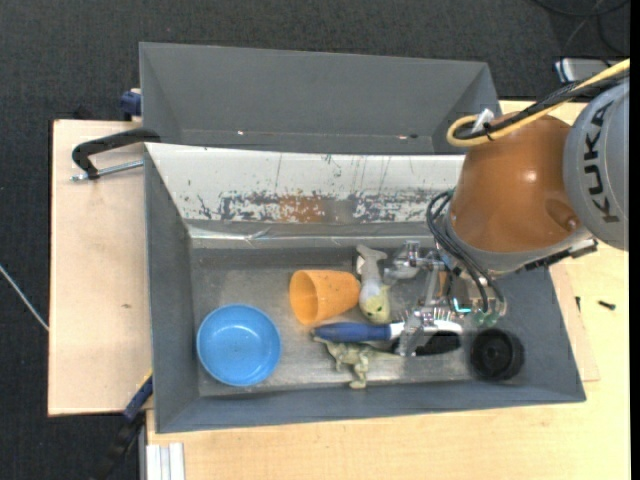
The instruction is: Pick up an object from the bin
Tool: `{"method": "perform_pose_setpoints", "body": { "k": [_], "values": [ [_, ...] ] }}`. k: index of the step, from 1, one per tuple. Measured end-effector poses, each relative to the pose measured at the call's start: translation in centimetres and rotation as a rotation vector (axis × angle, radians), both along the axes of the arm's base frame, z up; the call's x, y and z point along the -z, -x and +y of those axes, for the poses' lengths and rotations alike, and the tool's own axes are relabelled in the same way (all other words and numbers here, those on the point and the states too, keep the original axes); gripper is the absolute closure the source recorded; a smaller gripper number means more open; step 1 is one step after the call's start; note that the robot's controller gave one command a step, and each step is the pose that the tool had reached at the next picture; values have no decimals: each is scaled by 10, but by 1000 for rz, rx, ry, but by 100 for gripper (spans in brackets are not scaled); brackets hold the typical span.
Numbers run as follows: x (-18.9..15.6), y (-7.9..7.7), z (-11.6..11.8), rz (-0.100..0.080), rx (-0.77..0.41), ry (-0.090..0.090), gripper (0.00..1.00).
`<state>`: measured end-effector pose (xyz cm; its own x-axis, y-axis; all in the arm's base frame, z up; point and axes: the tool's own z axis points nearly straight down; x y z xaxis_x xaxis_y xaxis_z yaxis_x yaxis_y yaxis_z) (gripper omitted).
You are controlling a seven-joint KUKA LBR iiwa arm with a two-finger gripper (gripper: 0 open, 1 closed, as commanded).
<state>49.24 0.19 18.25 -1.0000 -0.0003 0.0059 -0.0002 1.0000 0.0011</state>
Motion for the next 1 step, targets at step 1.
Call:
{"method": "perform_pose_setpoints", "body": {
  "k": [1],
  "values": [
    [106,-18,-9,-16,129,-1,0]
  ]
}}
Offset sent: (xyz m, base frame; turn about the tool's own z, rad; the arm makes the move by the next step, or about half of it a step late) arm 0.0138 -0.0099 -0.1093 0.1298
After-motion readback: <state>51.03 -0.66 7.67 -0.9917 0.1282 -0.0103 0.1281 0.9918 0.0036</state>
